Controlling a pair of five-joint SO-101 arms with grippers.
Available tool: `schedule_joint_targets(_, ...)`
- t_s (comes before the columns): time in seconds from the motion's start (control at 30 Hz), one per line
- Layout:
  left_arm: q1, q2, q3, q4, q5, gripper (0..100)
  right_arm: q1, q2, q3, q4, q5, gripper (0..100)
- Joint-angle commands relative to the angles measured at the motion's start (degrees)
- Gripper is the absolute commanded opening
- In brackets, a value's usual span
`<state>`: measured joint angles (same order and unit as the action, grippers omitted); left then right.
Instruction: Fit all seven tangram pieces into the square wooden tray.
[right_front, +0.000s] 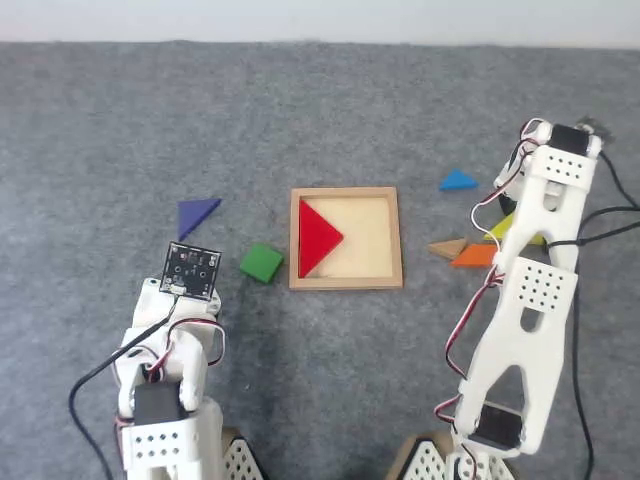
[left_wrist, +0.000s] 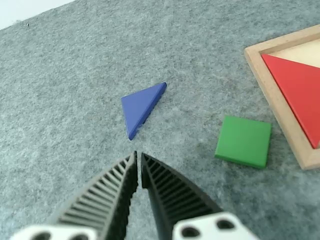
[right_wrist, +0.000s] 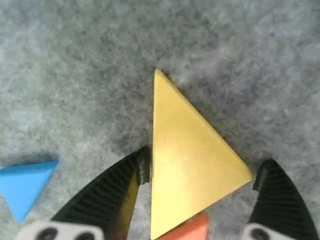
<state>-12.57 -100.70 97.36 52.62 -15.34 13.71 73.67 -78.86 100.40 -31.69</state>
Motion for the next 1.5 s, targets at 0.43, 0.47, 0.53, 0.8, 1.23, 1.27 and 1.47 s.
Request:
schedule_joint_targets(0.43,-0.4,-1.4,-0.8,0.4,-0.6,1,-0.7,-0.7,-1.9,1.5,1.2,25.8)
schedule_joint_targets(0.47,-0.4,-1.4,-0.8,0.4,-0.6,1,-0.7,-0.8,-1.9,1.7,1.2,25.8)
schedule_joint_targets(0.53,-0.4,-1.4,-0.8,0.4,-0.6,1,-0.7,-0.9,-2.0,1.8,1.2,25.7)
schedule_joint_targets(0.8,-0.4,-1.4,-0.8,0.4,-0.6,1,-0.7,-4.6,-2.0,2.3,1.3,25.7)
schedule_joint_targets(1.23,-0.4,-1.4,-0.8,0.4,-0.6,1,-0.8,-12.6,0.6,2.7,1.5,25.6)
schedule_joint_targets(1.27,-0.4,-1.4,-0.8,0.4,-0.6,1,-0.8,-14.0,1.8,2.7,1.5,25.6)
schedule_joint_targets(1.47,-0.4,-1.4,-0.8,0.4,-0.6,1,-2.9,-28.4,16.0,2.7,0.8,25.6)
